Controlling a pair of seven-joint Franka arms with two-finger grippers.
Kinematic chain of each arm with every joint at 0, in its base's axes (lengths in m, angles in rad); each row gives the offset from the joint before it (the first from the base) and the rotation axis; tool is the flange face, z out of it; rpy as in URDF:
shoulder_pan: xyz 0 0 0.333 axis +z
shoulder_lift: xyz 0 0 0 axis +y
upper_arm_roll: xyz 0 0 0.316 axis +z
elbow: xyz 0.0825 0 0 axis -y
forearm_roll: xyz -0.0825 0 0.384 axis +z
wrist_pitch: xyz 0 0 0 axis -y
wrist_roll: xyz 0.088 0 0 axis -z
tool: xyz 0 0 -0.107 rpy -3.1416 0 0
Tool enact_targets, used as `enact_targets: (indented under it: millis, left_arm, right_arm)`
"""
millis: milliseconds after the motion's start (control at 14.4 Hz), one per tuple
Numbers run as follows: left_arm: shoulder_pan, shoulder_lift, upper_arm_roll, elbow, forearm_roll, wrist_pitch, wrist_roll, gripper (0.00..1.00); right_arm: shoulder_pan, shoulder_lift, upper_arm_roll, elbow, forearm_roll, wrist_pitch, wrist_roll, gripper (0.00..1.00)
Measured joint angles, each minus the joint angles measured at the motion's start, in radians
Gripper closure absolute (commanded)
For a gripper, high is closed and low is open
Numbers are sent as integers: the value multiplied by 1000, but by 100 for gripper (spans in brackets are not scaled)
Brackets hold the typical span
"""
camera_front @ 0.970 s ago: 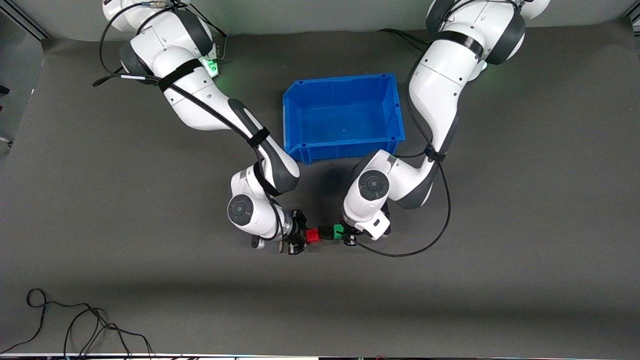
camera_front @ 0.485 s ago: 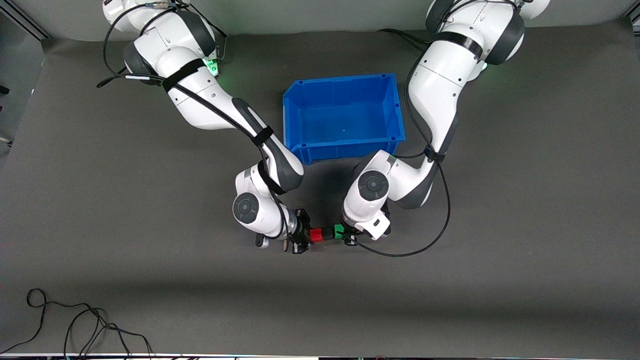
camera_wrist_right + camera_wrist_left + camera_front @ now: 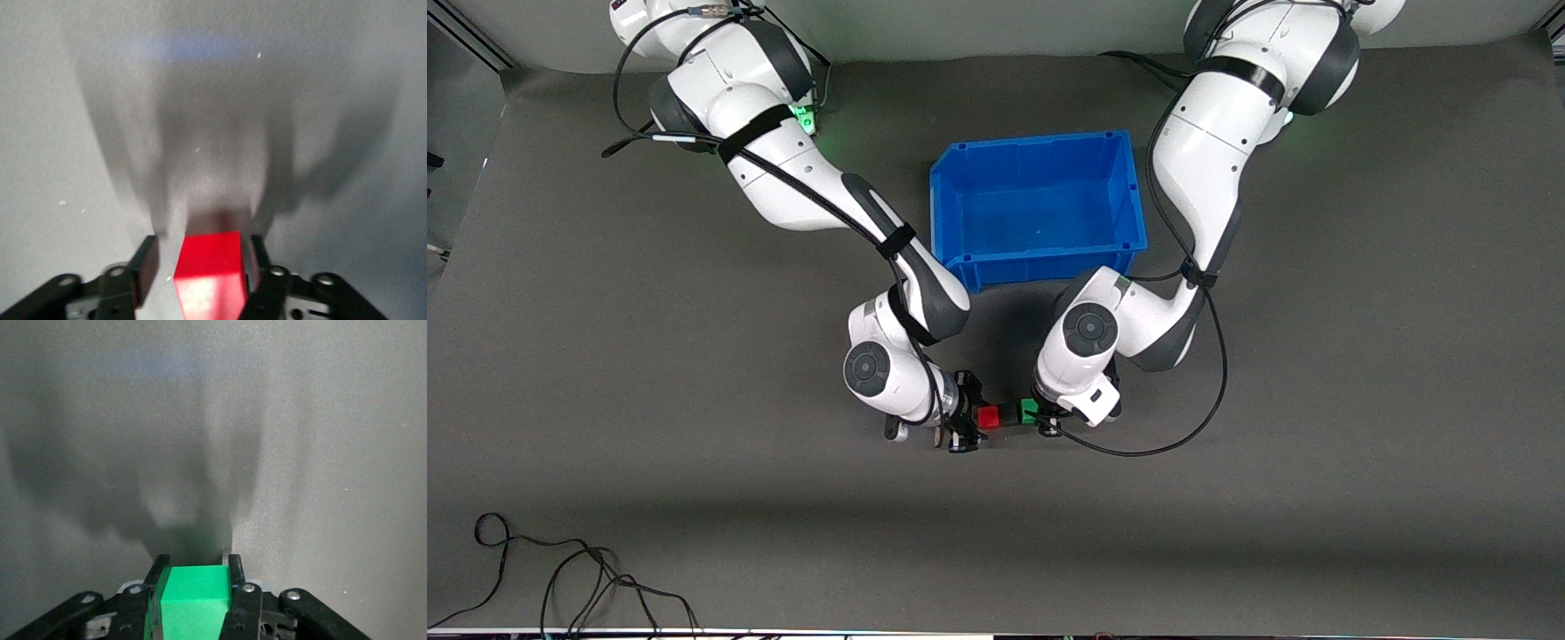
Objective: Attach green and red cubes to black cube
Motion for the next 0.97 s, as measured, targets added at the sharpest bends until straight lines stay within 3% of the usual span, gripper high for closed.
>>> enact_targets:
  millis: [69,554,762,970]
  left_arm:
    - [0,0,0,1,0,6,0,0]
    - [5,-11,15,33,49,1,16,0]
    - [62,-99,17,49,72,-166,203,0]
    - [136,-218,13,37,69,-344,451,0]
  right_arm:
    - [1,2,0,7,0,0,1,2]
    - [1,3,0,51,0,0,1,1]
    - [1,-6,-3,91,0,-25,1,0]
    - [-1,-71,-30,121,-39,-161,1,0]
